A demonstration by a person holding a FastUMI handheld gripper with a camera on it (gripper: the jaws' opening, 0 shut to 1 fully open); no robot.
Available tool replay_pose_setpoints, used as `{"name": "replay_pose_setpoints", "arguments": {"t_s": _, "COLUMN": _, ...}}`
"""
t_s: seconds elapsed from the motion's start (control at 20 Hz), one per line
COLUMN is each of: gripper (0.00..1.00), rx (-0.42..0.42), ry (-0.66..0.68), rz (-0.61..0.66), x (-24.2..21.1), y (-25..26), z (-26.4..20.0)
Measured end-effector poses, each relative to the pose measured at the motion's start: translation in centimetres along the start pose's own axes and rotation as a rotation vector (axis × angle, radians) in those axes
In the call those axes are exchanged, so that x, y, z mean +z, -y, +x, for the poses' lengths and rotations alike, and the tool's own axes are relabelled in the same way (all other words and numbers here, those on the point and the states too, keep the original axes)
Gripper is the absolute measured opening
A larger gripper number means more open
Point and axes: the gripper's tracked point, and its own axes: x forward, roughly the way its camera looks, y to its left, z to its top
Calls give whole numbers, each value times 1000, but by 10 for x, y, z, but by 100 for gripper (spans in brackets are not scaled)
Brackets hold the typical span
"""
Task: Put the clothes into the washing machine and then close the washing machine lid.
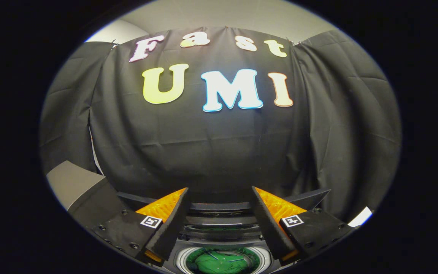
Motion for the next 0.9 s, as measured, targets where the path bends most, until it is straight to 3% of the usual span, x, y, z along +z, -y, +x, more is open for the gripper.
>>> {"name": "replay_pose_setpoints", "arguments": {"t_s": 0.3, "gripper": 98, "rx": 6, "ry": 10, "rz": -9, "x": -9, "y": -1, "z": -26}}
{"name": "replay_pose_setpoints", "arguments": {"t_s": 0.4, "gripper": 99, "rx": 23, "ry": -106, "rz": -1, "x": -48, "y": -4, "z": -27}}
{"name": "replay_pose_setpoints", "arguments": {"t_s": 0.55, "gripper": 98, "rx": 31, "ry": -97, "rz": 39, "x": -67, "y": -3, "z": -45}}
{"name": "replay_pose_setpoints", "arguments": {"t_s": 0.75, "gripper": 98, "rx": 43, "ry": 38, "rz": 43, "x": -13, "y": -14, "z": -38}}
{"name": "replay_pose_setpoints", "arguments": {"t_s": 0.9, "gripper": 98, "rx": 38, "ry": 93, "rz": -7, "x": 24, "y": -18, "z": -4}}
